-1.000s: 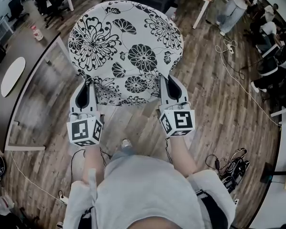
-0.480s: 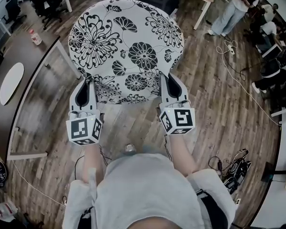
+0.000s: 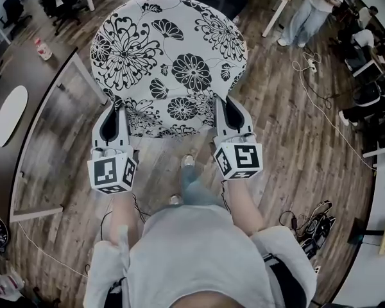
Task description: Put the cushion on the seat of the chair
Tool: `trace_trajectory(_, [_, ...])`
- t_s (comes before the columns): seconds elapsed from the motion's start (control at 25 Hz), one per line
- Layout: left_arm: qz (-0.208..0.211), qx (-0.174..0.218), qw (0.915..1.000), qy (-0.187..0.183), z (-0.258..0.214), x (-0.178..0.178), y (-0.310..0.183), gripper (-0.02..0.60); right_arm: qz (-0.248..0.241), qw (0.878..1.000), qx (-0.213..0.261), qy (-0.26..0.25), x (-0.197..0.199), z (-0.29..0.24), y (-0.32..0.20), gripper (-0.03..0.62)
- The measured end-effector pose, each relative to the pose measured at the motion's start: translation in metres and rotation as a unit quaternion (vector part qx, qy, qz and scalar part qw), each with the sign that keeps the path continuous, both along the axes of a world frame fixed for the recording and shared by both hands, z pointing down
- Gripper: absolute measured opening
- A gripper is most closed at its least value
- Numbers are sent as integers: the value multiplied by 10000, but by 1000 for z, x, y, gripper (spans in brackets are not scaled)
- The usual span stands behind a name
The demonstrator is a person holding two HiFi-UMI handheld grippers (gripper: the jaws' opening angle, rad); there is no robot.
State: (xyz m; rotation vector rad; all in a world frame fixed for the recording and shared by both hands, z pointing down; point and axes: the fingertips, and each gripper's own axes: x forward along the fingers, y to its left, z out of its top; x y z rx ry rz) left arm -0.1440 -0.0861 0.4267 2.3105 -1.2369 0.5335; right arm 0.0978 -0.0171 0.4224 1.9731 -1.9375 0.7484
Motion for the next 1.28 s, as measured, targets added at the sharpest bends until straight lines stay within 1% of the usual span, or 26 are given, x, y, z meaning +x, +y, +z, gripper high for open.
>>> trace_trajectory(0.2, [-34, 124, 9999, -11, 0, -1, 1, 26, -10, 9999, 111, -30, -1, 3, 1, 29])
trace_trajectory(0.6, [-176, 557, 9982, -122, 1, 1, 3, 26, -131, 9983, 541, -153, 4, 14, -5, 29])
trace_trajectory(0.68, [-156, 511, 9984, -172, 0, 0, 1, 26, -107, 9985, 496, -197, 3, 15, -6, 29])
trace_trajectory(0.84, [-68, 183, 9996, -208, -2, 0, 3, 26, -22, 9995, 207, -230, 2, 9, 0, 29])
trace_trajectory(1.04, [-145, 311, 9992, -203, -1, 0, -3, 26, -56, 9990, 347, -260, 2, 12, -8, 29])
trace_trajectory(1.16, [-75, 73, 9998, -193, -4, -1, 7, 26, 49, 9995, 104, -297, 1, 8, 4, 29])
trace_trajectory(1.28, [-51, 34, 9998, -168, -3, 0, 3, 26, 98, 9995, 100, -283, 3, 7, -1, 29])
